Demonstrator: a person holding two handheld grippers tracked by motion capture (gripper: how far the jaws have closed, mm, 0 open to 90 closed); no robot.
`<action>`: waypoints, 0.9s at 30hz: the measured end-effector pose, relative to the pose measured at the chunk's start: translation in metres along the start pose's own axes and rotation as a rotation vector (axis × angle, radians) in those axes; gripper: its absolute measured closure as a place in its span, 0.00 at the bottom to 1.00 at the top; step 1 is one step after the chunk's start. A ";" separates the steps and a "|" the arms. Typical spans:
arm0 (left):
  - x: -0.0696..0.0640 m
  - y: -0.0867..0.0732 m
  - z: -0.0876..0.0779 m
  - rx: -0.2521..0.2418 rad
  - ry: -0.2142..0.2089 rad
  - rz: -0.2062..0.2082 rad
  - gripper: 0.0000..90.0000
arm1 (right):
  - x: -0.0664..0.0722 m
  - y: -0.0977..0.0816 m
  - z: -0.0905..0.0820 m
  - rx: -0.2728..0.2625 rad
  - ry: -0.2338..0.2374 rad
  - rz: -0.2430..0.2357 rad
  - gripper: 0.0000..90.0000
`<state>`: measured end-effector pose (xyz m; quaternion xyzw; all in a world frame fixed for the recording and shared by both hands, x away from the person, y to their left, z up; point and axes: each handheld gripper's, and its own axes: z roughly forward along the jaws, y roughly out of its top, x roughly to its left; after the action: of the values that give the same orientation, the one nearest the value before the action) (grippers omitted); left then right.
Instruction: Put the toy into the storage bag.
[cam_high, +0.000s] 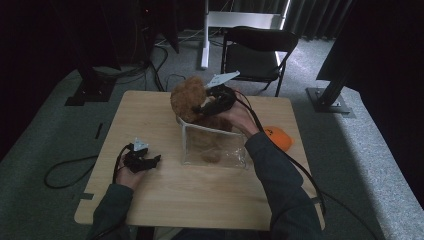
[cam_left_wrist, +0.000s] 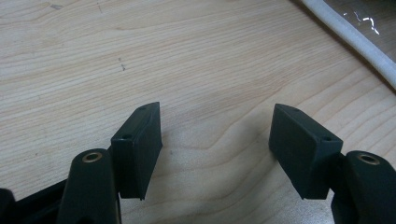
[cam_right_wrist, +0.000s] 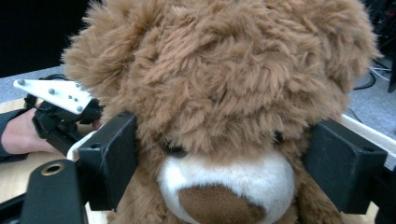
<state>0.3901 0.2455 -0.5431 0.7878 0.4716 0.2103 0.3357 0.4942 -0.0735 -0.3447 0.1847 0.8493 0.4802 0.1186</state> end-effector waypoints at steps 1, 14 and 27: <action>0.000 0.000 0.000 0.000 0.000 0.000 0.39 | 0.000 0.000 0.000 0.002 0.002 0.000 0.20; 0.000 0.000 0.000 -0.001 0.001 -0.001 0.39 | 0.004 -0.006 0.007 0.140 -0.039 -0.032 0.36; 0.000 0.000 0.000 -0.001 0.001 -0.002 0.39 | 0.006 -0.015 0.015 0.283 -0.026 -0.019 0.40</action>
<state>0.3900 0.2454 -0.5432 0.7871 0.4723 0.2108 0.3362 0.4919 -0.0661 -0.3653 0.1978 0.9087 0.3518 0.1068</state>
